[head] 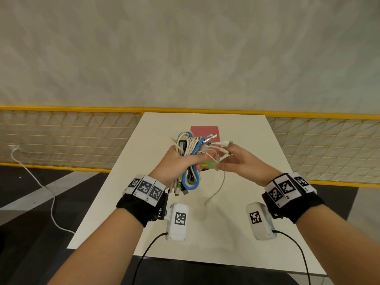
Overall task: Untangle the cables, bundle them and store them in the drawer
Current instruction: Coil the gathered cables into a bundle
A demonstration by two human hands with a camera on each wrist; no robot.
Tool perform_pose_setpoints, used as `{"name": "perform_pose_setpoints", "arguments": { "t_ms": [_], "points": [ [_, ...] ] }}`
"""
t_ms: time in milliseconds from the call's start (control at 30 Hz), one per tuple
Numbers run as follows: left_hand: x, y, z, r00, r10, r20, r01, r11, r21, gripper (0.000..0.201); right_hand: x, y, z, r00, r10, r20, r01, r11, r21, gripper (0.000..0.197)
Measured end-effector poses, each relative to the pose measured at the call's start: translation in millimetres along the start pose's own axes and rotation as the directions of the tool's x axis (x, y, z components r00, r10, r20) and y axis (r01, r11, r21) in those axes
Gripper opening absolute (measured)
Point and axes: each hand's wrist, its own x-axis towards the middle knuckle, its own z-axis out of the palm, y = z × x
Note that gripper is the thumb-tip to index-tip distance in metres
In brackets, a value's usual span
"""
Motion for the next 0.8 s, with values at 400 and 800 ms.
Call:
{"name": "perform_pose_setpoints", "arguments": {
  "t_ms": [400, 800],
  "points": [
    [0, 1, 8, 0.998, -0.001, -0.061, -0.002, 0.999, -0.052, 0.042, 13, -14, 24, 0.964, -0.027, -0.263, 0.044, 0.997, 0.058, 0.016],
    [7, -2, 31, 0.98, 0.001, -0.201, -0.029, 0.99, -0.135, 0.035, 21, -28, 48, 0.984, 0.167, -0.058, -0.086, 0.737, 0.67, 0.044]
  ]
}}
